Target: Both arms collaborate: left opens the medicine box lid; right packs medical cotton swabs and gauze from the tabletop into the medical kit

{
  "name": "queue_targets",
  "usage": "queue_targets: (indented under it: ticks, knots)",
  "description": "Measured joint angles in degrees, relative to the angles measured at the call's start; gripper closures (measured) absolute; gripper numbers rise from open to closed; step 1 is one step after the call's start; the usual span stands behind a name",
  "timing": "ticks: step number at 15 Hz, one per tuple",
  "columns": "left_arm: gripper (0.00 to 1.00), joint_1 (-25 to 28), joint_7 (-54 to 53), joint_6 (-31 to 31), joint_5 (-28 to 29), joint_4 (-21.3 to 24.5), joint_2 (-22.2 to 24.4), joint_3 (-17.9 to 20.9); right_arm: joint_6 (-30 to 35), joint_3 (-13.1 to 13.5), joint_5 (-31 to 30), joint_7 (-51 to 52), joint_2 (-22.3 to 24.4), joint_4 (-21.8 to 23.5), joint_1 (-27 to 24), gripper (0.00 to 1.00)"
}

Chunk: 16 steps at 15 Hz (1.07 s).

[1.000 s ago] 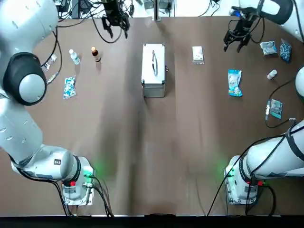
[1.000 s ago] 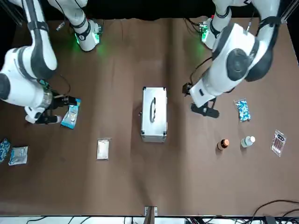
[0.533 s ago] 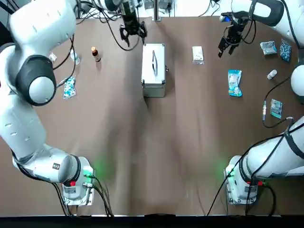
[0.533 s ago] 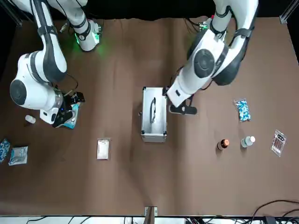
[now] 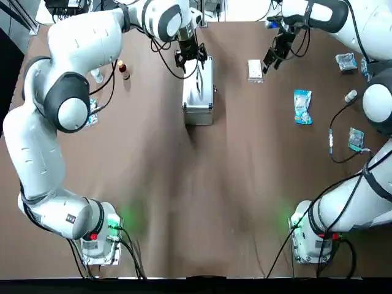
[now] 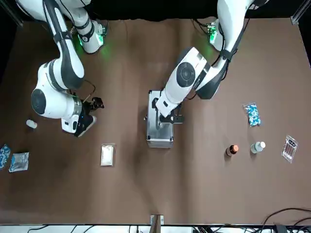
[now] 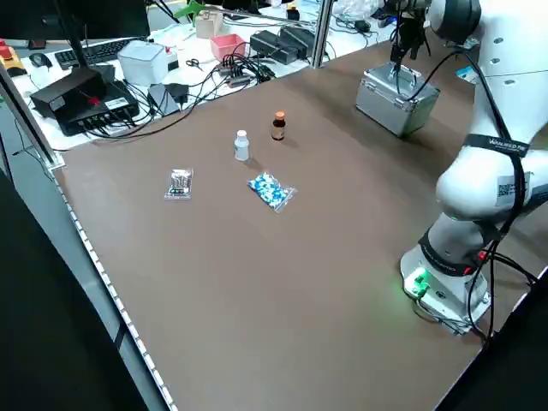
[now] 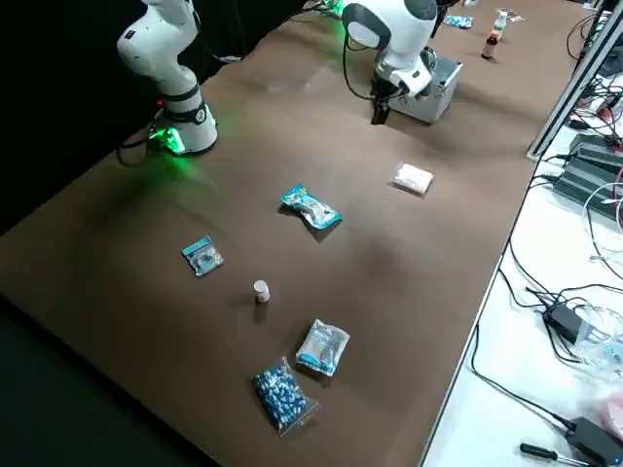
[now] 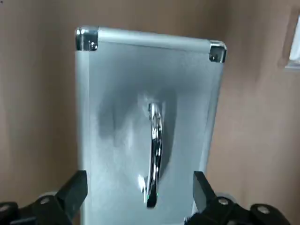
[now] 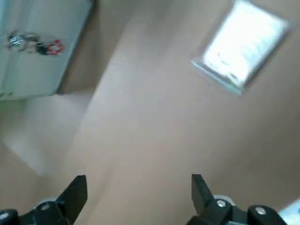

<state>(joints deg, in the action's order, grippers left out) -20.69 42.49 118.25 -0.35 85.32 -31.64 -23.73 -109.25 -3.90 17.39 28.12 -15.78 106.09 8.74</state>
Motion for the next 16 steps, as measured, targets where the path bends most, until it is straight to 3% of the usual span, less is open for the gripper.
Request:
queue_targets:
  ticks: [3, 5, 7, 11, 15, 16]
  knots:
    - [0.07, -0.75, 2.28, 1.44, 1.59, -0.22, -1.20, 0.04, 0.18, -0.01, 0.36, 8.04, -0.55, -1.85, 1.58, 0.01]
    - [0.16, -0.83, 2.68, 1.49, 1.86, -0.61, -1.44, 0.09, 0.12, 0.03, 0.36, 13.32, -1.47, -2.06, 1.94, 0.02]
    - [0.33, -0.83, 2.68, 1.42, 1.94, -1.03, -1.44, 0.10, 0.08, 0.08, 0.37, 18.05, -1.95, -2.09, 1.94, 0.02]
    - [0.43, -0.97, 3.07, 1.38, 1.94, -1.12, -1.44, 0.09, -1.91, 0.00, 0.53, 24.76, -3.36, -2.14, 3.75, 0.02]
    - [0.46, -1.51, 3.49, 0.24, 1.95, -1.09, -1.55, 0.10, -7.96, -0.05, 0.31, 27.46, -7.18, -2.21, 10.28, 0.02]
    - [0.51, -1.70, 3.62, -0.08, 1.95, -1.09, -1.58, 0.10, -8.70, -0.04, 0.31, 29.20, -8.39, -2.49, 11.49, 0.02]
